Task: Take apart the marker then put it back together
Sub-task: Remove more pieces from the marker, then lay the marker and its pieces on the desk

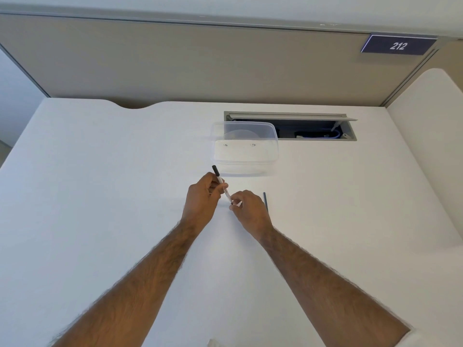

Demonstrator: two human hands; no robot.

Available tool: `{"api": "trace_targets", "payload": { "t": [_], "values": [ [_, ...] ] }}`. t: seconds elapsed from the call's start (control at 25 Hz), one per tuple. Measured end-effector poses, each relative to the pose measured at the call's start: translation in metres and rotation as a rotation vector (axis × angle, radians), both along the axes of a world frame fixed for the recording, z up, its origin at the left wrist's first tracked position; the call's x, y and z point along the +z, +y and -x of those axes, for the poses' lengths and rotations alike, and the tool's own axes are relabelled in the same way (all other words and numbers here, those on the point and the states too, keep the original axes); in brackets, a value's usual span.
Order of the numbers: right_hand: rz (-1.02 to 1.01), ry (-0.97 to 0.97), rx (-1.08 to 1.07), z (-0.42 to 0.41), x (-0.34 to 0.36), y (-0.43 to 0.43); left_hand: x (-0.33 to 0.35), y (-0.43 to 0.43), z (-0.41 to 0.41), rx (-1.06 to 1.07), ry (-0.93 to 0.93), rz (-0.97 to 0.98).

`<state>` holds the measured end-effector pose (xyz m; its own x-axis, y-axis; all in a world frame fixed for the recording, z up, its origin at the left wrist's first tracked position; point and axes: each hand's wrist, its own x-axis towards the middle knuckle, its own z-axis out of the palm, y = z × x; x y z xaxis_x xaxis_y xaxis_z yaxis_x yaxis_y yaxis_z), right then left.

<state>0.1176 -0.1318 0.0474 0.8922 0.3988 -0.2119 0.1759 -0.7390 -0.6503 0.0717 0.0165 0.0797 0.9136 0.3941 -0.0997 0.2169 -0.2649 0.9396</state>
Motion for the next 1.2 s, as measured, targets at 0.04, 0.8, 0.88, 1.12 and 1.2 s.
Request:
{"api": "trace_targets", "payload": {
  "t": [0.04, 0.8, 0.88, 1.12, 1.2],
  "values": [
    [0.016, 0.014, -0.016, 0.002, -0.002, 0.001, 0.001, 0.001, -0.001, 0.017, -0.007, 0.026],
    [0.097, 0.037, -0.167, 0.032, 0.003, 0.0, -0.002, 0.02, -0.015, 0.329, -0.036, 0.355],
    [0.149, 0.013, -0.221, 0.029, 0.005, -0.001, -0.006, 0.021, -0.014, 0.329, -0.012, 0.342],
    [0.34, -0.036, -0.216, 0.015, 0.012, 0.006, -0.021, 0.016, -0.003, 0.267, 0.084, 0.297],
    [0.382, -0.04, -0.2, 0.013, 0.013, 0.008, -0.025, 0.015, -0.001, 0.254, 0.116, 0.287]
  ]
}}
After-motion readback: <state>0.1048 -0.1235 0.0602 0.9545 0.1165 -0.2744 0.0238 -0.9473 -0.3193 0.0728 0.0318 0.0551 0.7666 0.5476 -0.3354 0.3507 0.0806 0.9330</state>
